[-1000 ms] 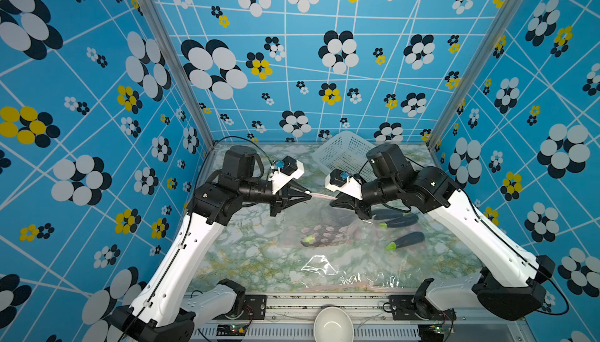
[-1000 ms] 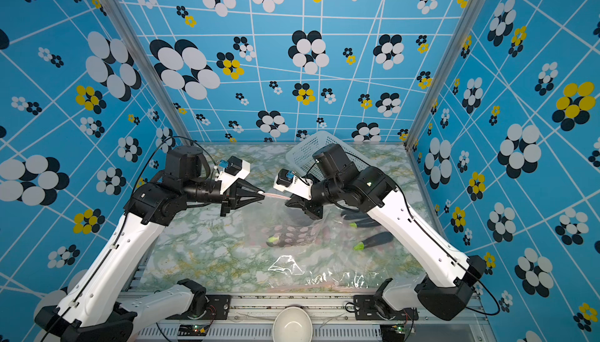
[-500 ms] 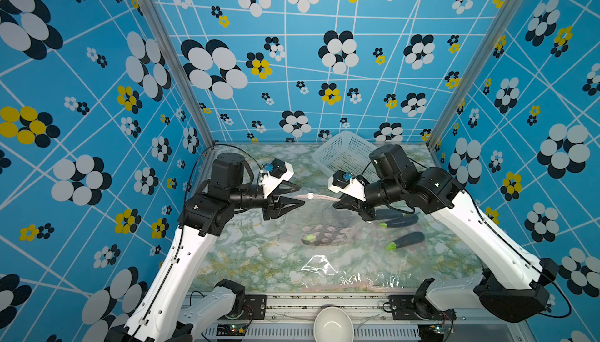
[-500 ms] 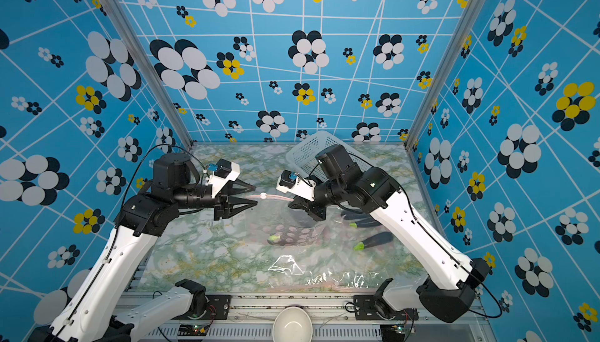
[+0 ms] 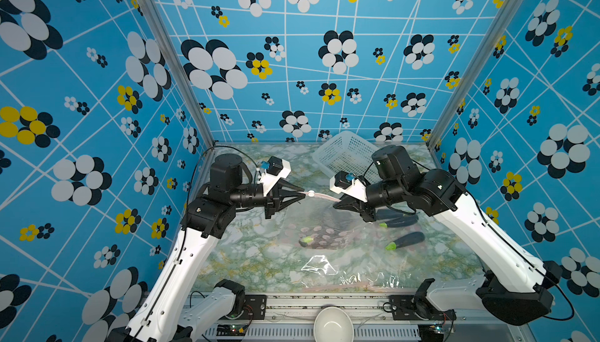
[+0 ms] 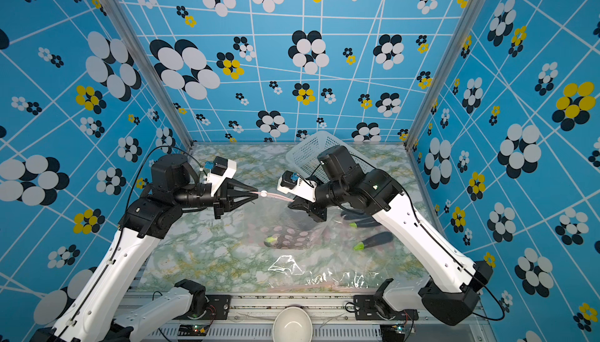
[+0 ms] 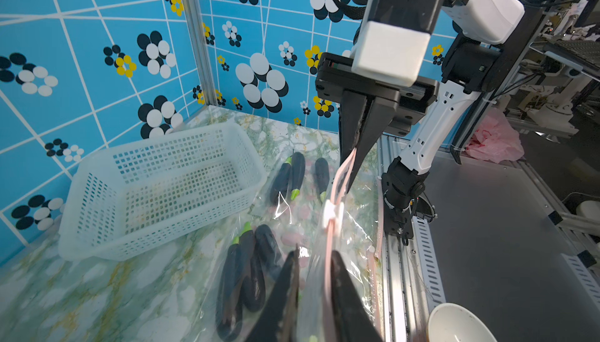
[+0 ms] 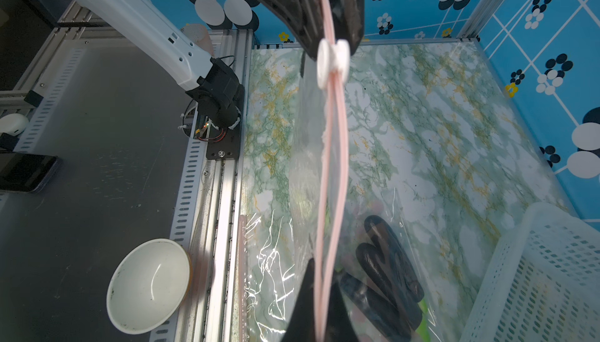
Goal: Place the eggplant in a zip-top bag and seal the zipper
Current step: Zip the zipper on the zipper food storage bag.
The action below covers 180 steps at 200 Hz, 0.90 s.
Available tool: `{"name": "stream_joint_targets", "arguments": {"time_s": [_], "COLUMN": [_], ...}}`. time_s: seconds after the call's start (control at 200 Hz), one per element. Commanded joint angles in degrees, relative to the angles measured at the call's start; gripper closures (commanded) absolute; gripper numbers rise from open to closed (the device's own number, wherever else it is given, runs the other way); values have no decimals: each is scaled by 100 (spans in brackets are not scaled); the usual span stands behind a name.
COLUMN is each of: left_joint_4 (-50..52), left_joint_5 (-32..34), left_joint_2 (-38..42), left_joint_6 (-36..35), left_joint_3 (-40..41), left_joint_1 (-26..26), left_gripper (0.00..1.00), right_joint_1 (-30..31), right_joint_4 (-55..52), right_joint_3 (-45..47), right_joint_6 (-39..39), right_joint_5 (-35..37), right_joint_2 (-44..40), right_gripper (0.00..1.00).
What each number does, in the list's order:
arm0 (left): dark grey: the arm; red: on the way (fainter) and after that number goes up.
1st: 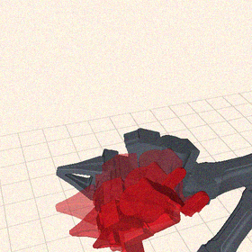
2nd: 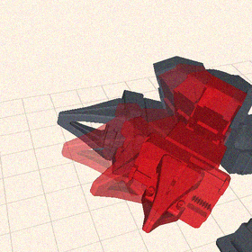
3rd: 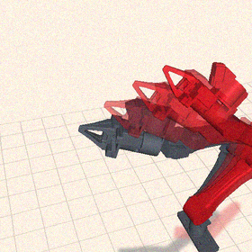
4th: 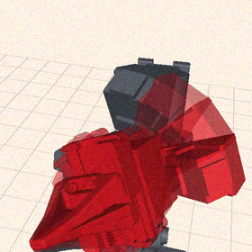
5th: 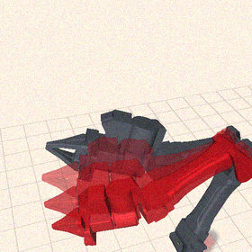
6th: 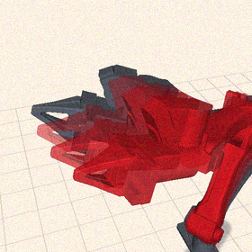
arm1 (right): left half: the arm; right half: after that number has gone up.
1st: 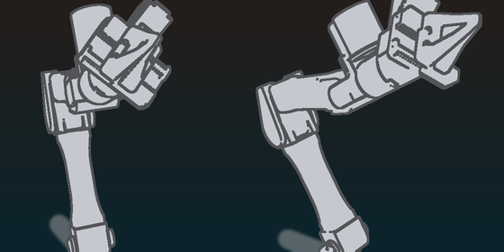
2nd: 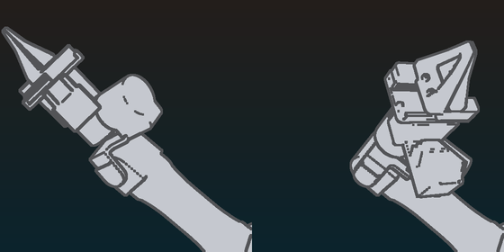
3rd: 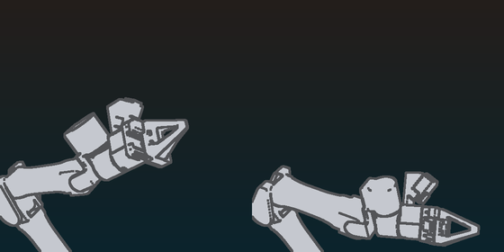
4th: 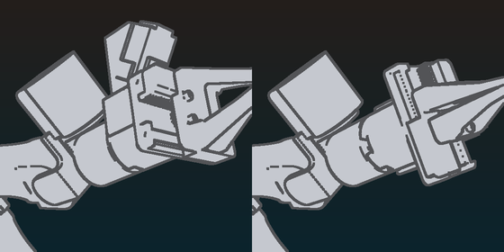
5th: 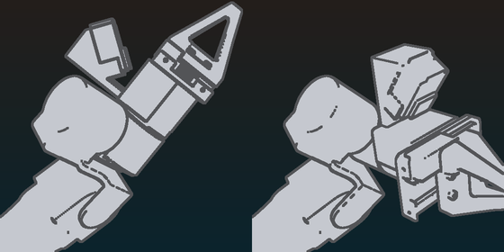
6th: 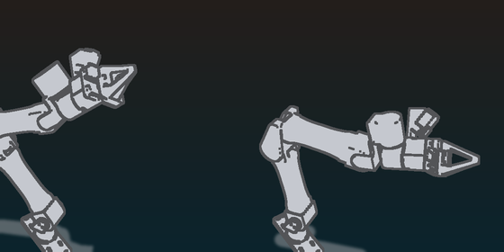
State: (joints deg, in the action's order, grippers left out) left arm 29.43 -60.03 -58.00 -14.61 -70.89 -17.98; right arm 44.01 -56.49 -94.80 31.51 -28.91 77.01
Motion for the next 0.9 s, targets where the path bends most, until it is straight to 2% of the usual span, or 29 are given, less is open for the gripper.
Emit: {"name": "stream_joint_targets", "arguments": {"time_s": [0.0,0.035,0.125,0.165,0.2,0.345,0.66,0.895], "left_joint_4": [50,100,219,290,365,605,595,573], "left_joint_5": [-201,-202,-162,-133,-99,-22,62,80], "left_joint_2": [2,7,5,-1,-12,-61,-142,-171], "left_joint_6": [-2,-50,-124,-170,-214,-375,-367,-367], "left_joint_3": [-104,-134,-246,-296,-347,-460,-506,-502], "left_joint_1": [41,41,40,36,37,14,-113,-127], "left_gripper": [94,99,100,100,100,100,100,100], "right_joint_1": [-25,-24,-29,-28,-29,43,298,313], "right_joint_4": [139,190,445,616,806,1645,2338,2354], "right_joint_3": [76,100,88,63,54,46,-283,-275], "right_joint_6": [-96,-154,-607,-833,-1013,-1597,-1831,-1843], "right_joint_5": [-120,-67,163,105,-61,-411,-403,-672], "right_joint_2": [-94,-94,-75,-57,-39,78,418,455], "right_gripper": [100,99,68,60,58,57,62,70]}}
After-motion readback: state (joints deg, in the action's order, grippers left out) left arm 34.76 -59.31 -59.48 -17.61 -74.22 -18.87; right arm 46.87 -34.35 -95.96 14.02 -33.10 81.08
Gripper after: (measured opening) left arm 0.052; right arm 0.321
